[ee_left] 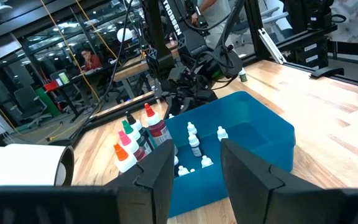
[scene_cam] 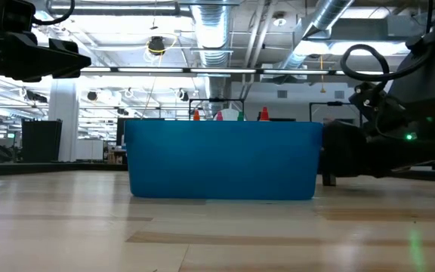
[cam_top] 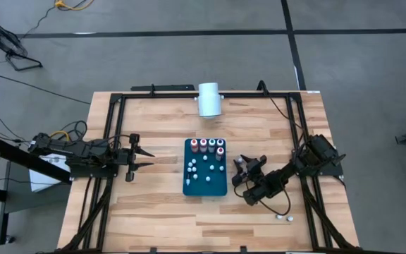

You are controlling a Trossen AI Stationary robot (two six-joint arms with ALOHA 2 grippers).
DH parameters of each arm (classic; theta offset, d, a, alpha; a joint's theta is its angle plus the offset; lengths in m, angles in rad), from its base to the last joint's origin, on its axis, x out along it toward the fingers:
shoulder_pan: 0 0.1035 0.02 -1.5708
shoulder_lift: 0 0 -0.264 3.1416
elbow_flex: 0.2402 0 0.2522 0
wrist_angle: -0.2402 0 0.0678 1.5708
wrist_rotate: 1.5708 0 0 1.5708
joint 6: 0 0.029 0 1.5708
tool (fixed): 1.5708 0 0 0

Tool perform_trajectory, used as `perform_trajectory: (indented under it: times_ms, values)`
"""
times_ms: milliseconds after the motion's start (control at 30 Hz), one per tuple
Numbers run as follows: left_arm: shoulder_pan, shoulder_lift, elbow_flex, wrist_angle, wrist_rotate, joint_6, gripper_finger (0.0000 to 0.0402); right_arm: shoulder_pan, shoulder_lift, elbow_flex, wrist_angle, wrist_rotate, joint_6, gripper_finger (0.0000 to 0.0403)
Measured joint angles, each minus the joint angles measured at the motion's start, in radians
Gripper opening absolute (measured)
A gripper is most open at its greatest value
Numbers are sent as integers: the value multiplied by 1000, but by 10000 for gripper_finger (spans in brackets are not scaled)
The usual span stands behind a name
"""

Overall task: Pick & Place food coloring
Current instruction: Put the small brown food coloring bottle into the blue bin

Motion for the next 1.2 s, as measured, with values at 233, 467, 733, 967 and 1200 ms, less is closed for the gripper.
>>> perform_trajectory:
  times_ms: [233, 467, 733, 967, 1200]
  values:
    - [0, 0, 0, 0, 0, -1, 123, 19, 0, 0, 0, -45, -26, 216]
    - [0, 0, 0, 0, 0, 0, 123, 29, 0, 0, -1, -74, -70, 213]
    - [0, 0, 0, 0, 0, 0, 123, 39, -84, 1, -104, -123, -103, 208]
    - [0, 0, 0, 0, 0, -1, 123, 45, -278, 1, -379, -235, -103, 208]
    - [0, 0, 0, 0, 0, 1, 123, 18, -516, 27, -736, -458, -104, 219]
